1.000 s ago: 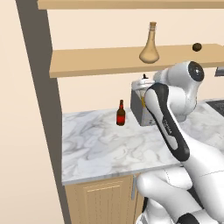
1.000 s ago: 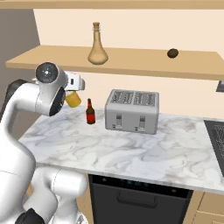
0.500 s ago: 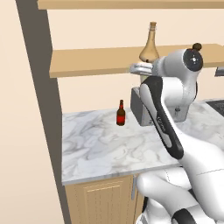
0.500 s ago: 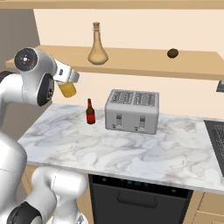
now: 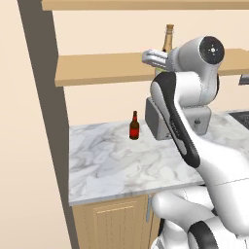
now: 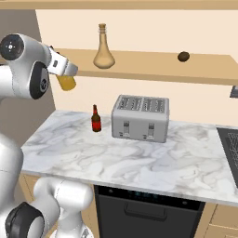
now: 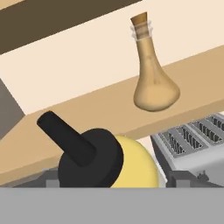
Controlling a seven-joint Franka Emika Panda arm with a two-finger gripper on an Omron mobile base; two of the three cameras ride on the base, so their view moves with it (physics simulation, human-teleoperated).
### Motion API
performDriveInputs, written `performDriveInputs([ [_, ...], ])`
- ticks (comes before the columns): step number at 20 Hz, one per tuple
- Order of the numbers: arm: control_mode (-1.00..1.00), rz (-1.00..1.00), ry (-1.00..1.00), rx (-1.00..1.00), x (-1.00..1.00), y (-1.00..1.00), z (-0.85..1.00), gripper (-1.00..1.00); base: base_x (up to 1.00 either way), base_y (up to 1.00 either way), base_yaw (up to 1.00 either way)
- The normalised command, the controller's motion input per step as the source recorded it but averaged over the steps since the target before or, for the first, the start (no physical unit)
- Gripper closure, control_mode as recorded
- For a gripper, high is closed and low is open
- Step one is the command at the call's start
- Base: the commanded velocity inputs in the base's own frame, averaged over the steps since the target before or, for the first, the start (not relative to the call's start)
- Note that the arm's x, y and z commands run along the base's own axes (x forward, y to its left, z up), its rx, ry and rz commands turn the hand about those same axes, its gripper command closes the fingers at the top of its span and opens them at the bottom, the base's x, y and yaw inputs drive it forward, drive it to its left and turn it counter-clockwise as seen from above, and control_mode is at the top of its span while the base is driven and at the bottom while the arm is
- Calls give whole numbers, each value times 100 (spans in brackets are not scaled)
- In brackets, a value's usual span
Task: Pick the oil and vinegar bottle and mustard from the counter and place them in the cabinet.
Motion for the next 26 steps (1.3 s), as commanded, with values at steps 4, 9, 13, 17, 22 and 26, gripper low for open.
performDriveInputs([
  [4,-100,-3,-6,6,0,6,29,100,0,0,0],
  [9,-100,-2,-5,1,0,6,22,100,0,0,0],
  [13,-100,0,-4,0,0,6,12,100,0,0,0],
  [17,-100,-1,-3,0,9,3,4,100,0,0,0],
  [22,-100,-2,-1,0,29,3,0,100,0,0,0],
  [26,-100,-2,0,0,37,1,0,100,0,0,0],
])
